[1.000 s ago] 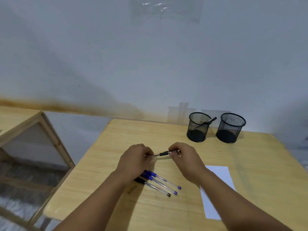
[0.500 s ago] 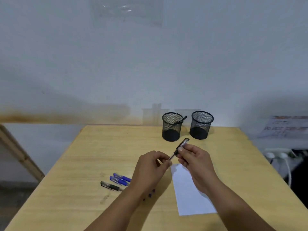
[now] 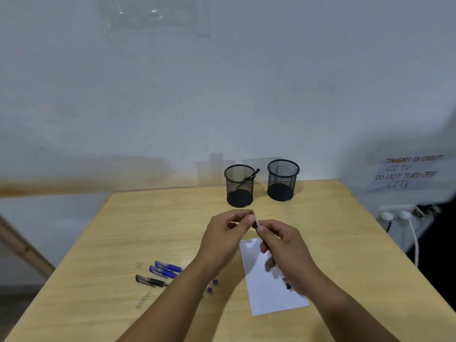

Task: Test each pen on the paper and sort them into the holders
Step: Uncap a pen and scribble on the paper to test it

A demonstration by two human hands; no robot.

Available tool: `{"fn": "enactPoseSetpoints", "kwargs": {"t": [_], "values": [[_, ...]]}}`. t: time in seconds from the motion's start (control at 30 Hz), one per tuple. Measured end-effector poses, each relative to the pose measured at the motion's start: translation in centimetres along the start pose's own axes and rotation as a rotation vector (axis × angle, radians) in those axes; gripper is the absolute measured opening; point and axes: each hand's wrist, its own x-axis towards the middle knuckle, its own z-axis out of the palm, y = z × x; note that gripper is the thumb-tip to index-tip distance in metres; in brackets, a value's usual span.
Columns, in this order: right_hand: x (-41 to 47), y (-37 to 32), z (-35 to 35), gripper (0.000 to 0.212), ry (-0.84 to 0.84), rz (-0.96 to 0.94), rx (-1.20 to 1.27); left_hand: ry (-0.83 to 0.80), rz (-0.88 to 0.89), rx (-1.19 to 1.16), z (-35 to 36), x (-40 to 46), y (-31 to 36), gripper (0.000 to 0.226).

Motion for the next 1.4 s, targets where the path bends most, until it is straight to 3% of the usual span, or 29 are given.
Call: {"fn": "enactPoseSetpoints", "kwargs": {"t": [0.37, 0.57, 0.73, 0.83, 1.0, 1.27, 1.4], "values": [[-0.4, 0.5, 0.0, 0.024, 0.091, -0.045, -0.171, -0.038, -0.164, -0.144, 0.5, -0.2, -1.1, 0.011], [-0.3, 0.9, 0.4, 0.015, 0.086, -0.057, -0.162, -0.011, -0.178, -0.208, 0.7, 0.1, -1.6, 0.015], [-0.8, 1.5, 0.5, 0.022, 0.020, 0.001, -0.075, 0.144, -0.188, -0.245, -0.2, 1.4, -1.5, 0.009], [-1.0, 2.0, 0.5, 0.029, 0.004, 0.084, 0.036, 0.244, -0.192, -0.132, -1.6, 2.3, -1.8, 0.007], [-1.2, 2.5, 0.0, 0.039, -0.007, 0.079, 0.067, 0.203, -0.249, 0.152, -3.2, 3.0, -3.8, 0.011], [-1.6, 2.6, -0.5, 0.035, 0.043, 0.086, 0.104, 0.179, -0.227, 0.458, -3.0, 3.1, -5.6, 0.010], [-1.5, 2.7, -0.9, 0.027, 0.079, 0.090, 0.063, 0.182, -0.167, 0.548, -2.8, 2.9, -5.8, 0.029]]}}
